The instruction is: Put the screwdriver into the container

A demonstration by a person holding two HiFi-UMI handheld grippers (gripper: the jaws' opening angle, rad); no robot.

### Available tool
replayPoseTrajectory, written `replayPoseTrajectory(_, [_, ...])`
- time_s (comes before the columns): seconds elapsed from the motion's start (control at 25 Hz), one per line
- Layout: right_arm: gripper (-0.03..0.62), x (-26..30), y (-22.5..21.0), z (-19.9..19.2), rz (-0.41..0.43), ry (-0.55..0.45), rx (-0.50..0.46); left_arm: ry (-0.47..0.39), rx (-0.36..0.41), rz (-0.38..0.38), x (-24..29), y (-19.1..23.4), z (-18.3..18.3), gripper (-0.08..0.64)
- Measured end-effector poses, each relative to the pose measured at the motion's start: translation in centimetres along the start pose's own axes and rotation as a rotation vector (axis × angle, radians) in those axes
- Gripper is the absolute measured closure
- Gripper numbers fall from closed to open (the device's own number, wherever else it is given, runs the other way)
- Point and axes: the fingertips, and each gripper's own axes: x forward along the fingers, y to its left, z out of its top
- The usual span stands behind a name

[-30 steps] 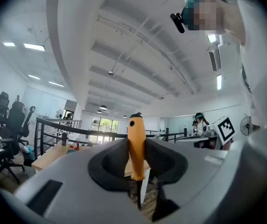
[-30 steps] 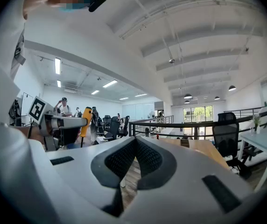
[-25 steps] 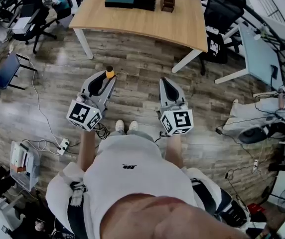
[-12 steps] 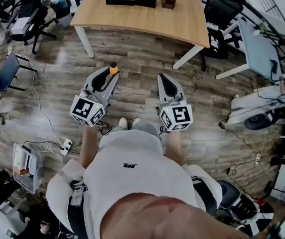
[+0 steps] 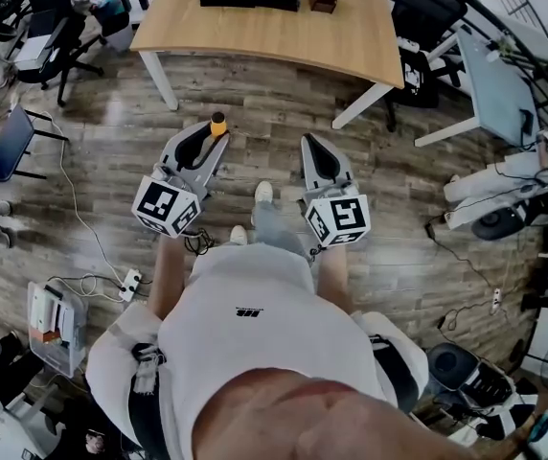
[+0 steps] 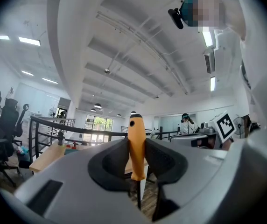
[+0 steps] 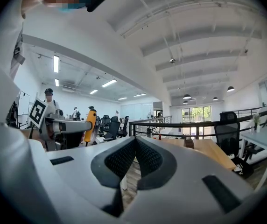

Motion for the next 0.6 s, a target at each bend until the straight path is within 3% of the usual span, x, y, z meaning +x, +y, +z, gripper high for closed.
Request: replayPoseTrajectory(0.6, [0.597,8.7,-5.3,-0.7,0.021,0.028,0.011,0.011,-0.025,0.012,7.5,6.4,-0.9,0.448])
